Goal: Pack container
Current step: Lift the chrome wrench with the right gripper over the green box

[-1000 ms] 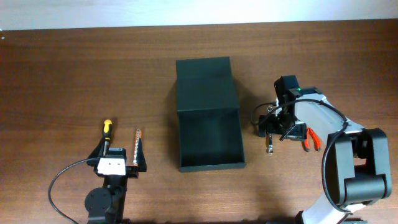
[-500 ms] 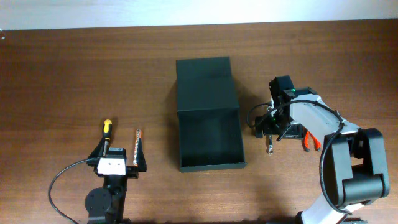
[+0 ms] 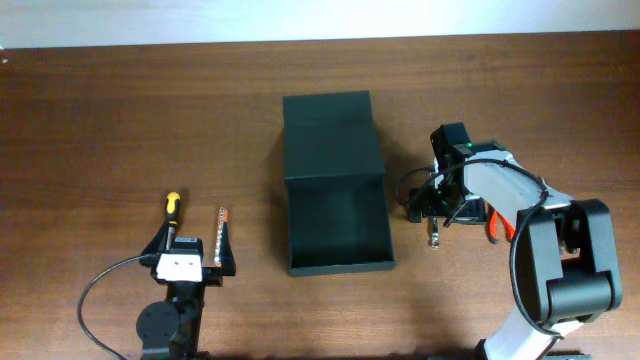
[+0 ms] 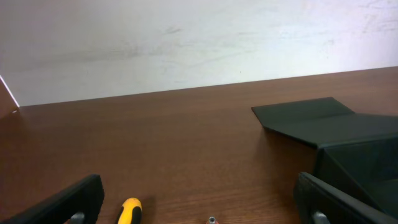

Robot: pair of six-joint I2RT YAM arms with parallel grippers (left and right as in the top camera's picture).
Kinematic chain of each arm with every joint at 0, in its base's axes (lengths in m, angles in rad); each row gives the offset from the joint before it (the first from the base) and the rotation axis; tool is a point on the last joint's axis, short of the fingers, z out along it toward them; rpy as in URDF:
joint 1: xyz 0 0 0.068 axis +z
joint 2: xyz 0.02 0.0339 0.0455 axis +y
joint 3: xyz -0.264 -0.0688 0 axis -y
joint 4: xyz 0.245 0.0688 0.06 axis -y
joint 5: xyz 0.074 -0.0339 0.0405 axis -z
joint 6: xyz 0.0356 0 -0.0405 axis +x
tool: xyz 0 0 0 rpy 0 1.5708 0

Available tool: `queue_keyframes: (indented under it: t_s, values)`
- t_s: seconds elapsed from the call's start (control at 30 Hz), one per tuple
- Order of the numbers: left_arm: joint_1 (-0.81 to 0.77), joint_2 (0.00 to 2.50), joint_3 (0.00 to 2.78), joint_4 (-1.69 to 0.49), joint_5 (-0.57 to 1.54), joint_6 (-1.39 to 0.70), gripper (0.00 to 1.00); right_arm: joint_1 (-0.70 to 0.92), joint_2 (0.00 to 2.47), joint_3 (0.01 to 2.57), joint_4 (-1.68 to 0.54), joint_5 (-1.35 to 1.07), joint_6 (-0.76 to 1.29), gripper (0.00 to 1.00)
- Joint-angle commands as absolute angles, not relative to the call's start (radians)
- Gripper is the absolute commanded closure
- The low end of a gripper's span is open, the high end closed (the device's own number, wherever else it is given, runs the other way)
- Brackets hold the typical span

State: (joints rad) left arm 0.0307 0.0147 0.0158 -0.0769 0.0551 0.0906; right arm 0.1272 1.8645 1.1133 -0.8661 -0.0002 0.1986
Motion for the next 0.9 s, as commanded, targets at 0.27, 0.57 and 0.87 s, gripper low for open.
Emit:
queue_keyframes:
  t_s: [0.27, 0.57, 0.87]
  values:
    - [0.036, 0.007, 0.009, -0.075, 0.059, 0.110, 0.01, 0.134, 1.903, 1.109, -0.829, 0.023, 0.196, 0.01]
    - [0.036, 0.007, 0.009, -0.075, 0.059, 0.110, 0.01, 0.134, 1.903, 1.109, -0.822, 0.023, 0.196, 0.38]
    - [0.036, 0.007, 0.009, -0.075, 0.059, 0.110, 0.01, 0.134, 1.903, 1.109, -0.822, 0.023, 0.196, 0.89]
